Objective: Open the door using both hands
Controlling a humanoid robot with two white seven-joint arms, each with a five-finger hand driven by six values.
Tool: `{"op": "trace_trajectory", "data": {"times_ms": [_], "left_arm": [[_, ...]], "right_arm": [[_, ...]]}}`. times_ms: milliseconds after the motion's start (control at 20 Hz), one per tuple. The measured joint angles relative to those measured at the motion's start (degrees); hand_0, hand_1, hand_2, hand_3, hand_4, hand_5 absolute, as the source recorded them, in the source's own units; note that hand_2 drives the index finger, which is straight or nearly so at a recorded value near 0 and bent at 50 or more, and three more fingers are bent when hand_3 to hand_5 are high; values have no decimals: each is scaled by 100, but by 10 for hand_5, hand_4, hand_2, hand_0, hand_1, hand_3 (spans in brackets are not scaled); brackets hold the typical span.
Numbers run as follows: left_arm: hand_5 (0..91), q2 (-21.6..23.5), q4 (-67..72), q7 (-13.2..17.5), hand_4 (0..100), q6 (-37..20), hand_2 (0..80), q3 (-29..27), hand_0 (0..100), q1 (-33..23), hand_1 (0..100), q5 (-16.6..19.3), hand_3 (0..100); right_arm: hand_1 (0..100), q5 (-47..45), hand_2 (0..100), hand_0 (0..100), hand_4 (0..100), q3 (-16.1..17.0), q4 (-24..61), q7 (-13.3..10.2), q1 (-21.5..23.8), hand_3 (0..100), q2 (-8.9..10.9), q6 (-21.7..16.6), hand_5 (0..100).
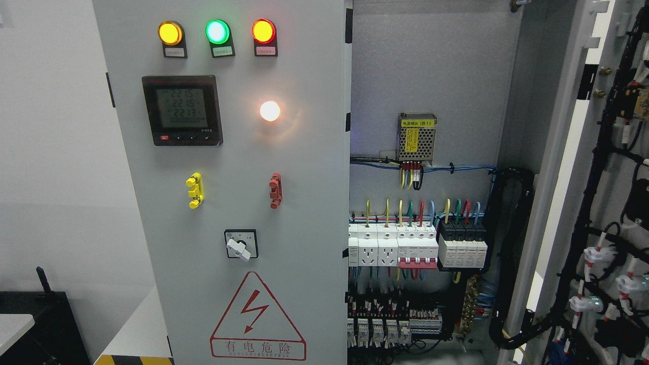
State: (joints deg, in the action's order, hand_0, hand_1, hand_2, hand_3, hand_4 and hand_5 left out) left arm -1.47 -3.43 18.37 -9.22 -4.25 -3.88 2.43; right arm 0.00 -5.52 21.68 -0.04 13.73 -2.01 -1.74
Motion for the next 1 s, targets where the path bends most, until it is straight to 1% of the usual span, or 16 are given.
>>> {"op": "trace_trajectory", "data": {"times_ms": [250, 351, 451, 601, 851, 1002], "left_arm": [[0, -63, 4, 17, 0, 16, 0, -399, 0, -14, 0, 384, 0], [0, -79, -5, 10, 0, 20, 0, -513, 0, -19, 0, 477, 0], [0, -94, -13, -68, 0, 20, 0, -604, 0, -24, 0, 547, 0], [0, -110, -25, -197, 0, 11, 0, -716, 0, -29, 0, 609, 0], [0, -126, -40, -382, 0, -25, 0, -829, 0, -32, 0, 662, 0], [0, -131, -46, -414, 0, 158, 0, -829, 0, -34, 0, 681, 0]], "right_arm": [[0, 0, 0, 383, 0, -9, 1368, -31, 733, 0, 204, 0, 0], [0, 0, 0, 383, 0, -21, 1924, -36, 1062, 0, 257, -22, 0], [0, 0, 0, 383, 0, -31, 2480, -38, 1420, 0, 304, -163, 0], [0, 0, 0, 383, 0, -68, 3290, -50, 1886, 0, 360, -483, 0], [0, 0, 0, 384, 0, -183, 4548, -49, 2486, 0, 455, -982, 0], [0, 0, 0, 383, 0, -304, 5223, -34, 2767, 0, 549, -1304, 0]]}}
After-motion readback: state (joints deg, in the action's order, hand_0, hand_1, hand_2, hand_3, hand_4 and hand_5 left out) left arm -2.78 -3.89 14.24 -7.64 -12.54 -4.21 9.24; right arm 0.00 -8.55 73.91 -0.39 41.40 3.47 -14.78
